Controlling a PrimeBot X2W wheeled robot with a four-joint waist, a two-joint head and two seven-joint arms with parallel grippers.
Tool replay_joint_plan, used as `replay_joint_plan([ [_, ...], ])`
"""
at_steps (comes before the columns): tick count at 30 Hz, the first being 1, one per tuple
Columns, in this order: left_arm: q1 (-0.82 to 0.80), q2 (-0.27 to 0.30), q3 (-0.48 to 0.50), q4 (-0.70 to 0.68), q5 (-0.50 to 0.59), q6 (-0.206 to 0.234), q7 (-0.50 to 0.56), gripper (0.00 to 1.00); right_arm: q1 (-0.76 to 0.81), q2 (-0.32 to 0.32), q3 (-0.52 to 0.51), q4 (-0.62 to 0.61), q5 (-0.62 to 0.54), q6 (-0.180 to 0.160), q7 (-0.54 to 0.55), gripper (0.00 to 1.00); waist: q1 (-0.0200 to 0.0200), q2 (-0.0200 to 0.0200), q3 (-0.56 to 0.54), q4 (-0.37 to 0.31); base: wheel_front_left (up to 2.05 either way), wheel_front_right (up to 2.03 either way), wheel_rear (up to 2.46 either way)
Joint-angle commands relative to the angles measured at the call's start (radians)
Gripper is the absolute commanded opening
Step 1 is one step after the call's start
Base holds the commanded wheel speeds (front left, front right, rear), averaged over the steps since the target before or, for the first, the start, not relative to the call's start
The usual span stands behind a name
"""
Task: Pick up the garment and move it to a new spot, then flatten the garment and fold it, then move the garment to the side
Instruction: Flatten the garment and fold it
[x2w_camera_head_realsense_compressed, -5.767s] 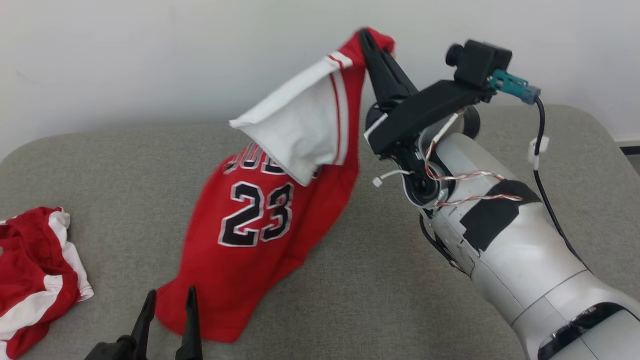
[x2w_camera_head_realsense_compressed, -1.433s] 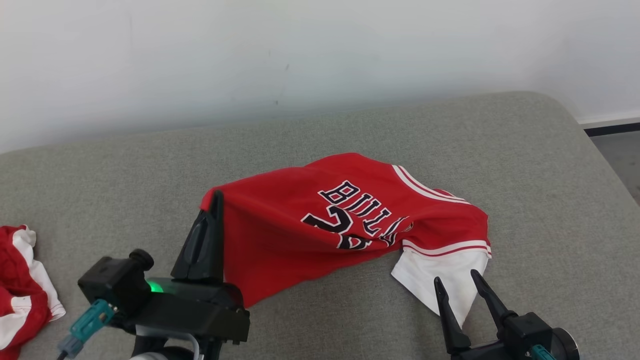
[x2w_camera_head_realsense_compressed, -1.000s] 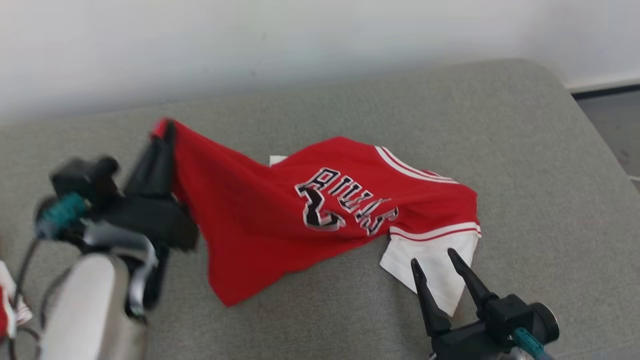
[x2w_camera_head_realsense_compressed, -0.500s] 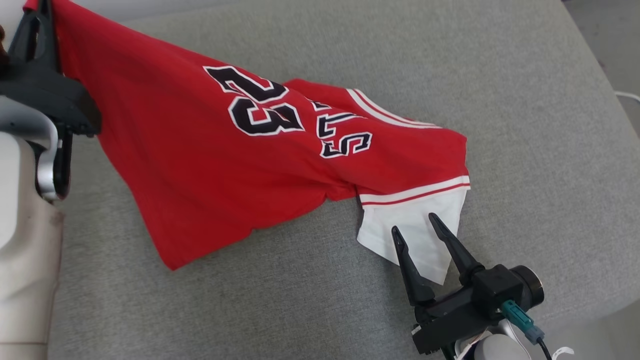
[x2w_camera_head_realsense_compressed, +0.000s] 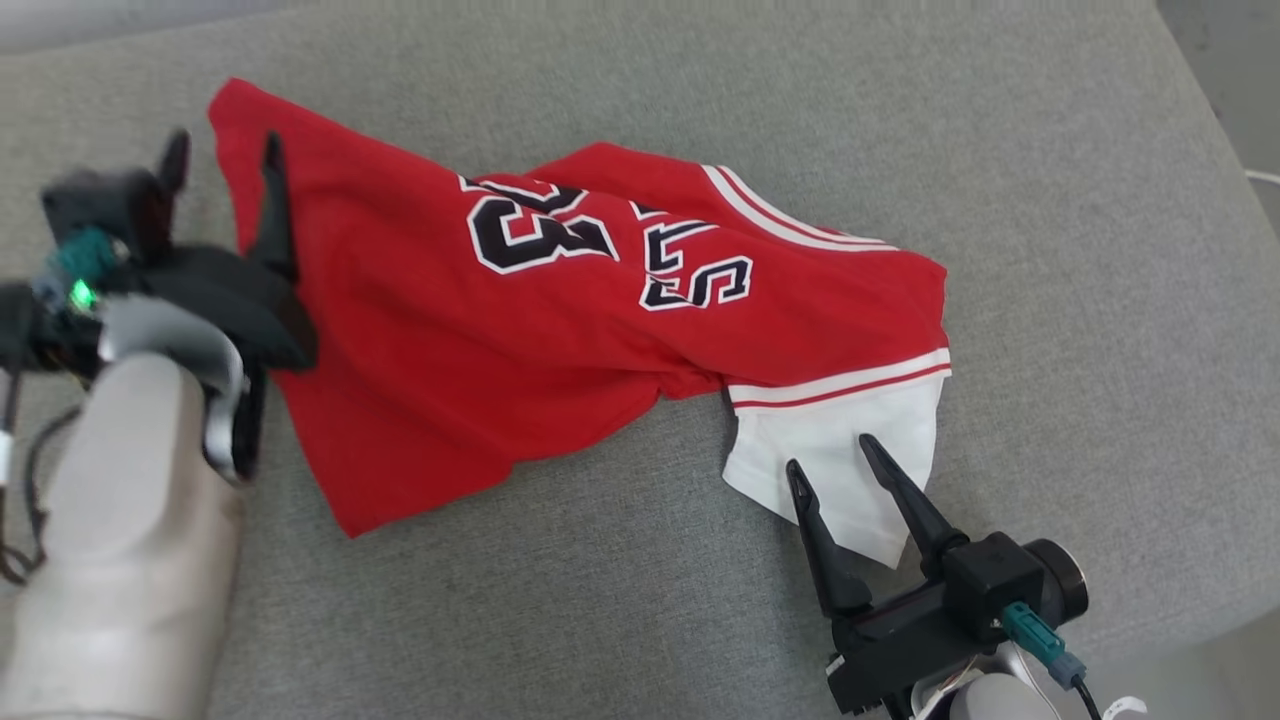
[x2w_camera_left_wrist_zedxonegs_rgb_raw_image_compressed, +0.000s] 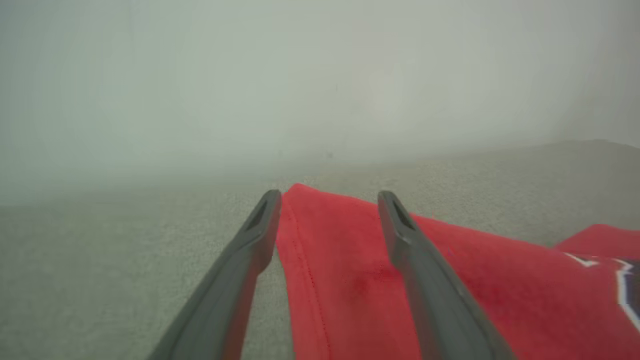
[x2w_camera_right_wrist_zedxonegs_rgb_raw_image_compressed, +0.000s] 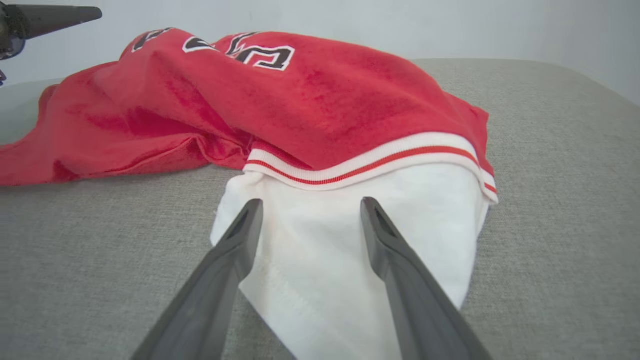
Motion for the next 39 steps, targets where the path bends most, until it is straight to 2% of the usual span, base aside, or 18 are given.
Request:
replay_joint_plan([
  [1, 0.059, -0.02, 0.006, 0.008, -0.024, -0.002, -0.016, 1.0, 0.02, 0.0, -0.006, 0.007, 0.006, -0.003, -0.004, 1.0, -0.0001, -0.0002, -0.09, 0.059, 0.0, 0.0, 0.0],
  [7, 0.195, -0.068, 0.001, -0.007, -0.062, -0.006, -0.019, 1.0, 0.055, 0.0, -0.026, 0.021, 0.007, -0.003, -0.005, 1.0, -0.0001, -0.0002, -0.178, 0.094, 0.0, 0.0, 0.0],
  [13, 0.368, -0.113, -0.032, -0.075, -0.089, -0.015, 0.056, 1.0, 0.099, 0.0, -0.048, 0.034, 0.014, -0.003, -0.005, 1.0, -0.0001, -0.0002, -0.253, 0.122, 0.0, 0.0, 0.0],
  [21, 0.536, -0.134, -0.079, -0.209, -0.107, 0.015, 0.18, 1.0, 0.128, 0.0, -0.042, 0.033, 0.027, -0.003, -0.005, 1.0, -0.0001, -0.0002, -0.287, 0.122, 0.0, 0.0, 0.0],
  [28, 0.562, -0.13, -0.095, -0.232, -0.096, 0.051, 0.238, 1.0, 0.12, 0.0, -0.033, 0.027, 0.028, -0.003, -0.005, 1.0, -0.0001, -0.0002, -0.271, 0.097, 0.0, 0.0, 0.0],
  [36, 0.534, -0.122, -0.107, -0.189, -0.09, 0.062, 0.248, 1.0, 0.114, 0.0, -0.035, 0.022, 0.022, -0.003, -0.005, 1.0, -0.0001, -0.0002, -0.251, 0.071, 0.0, 0.0, 0.0],
  [37, 0.531, -0.123, -0.109, -0.189, -0.089, 0.059, 0.24, 0.86, 0.114, 0.0, -0.036, 0.021, 0.022, -0.003, -0.005, 1.0, -0.0001, -0.0002, -0.25, 0.07, 0.0, 0.0, 0.0],
  [38, 0.526, -0.123, -0.11, -0.191, -0.089, 0.055, 0.227, 0.42, 0.113, 0.0, -0.038, 0.021, 0.022, -0.003, -0.005, 1.0, -0.0001, -0.0002, -0.248, 0.069, 0.0, 0.0, 0.0],
  [39, 0.524, -0.122, -0.111, -0.195, -0.087, 0.054, 0.212, 0.03, 0.113, 0.0, -0.039, 0.02, 0.022, -0.003, -0.005, 1.0, -0.0001, -0.0002, -0.247, 0.069, 0.0, 0.0, 0.0],
])
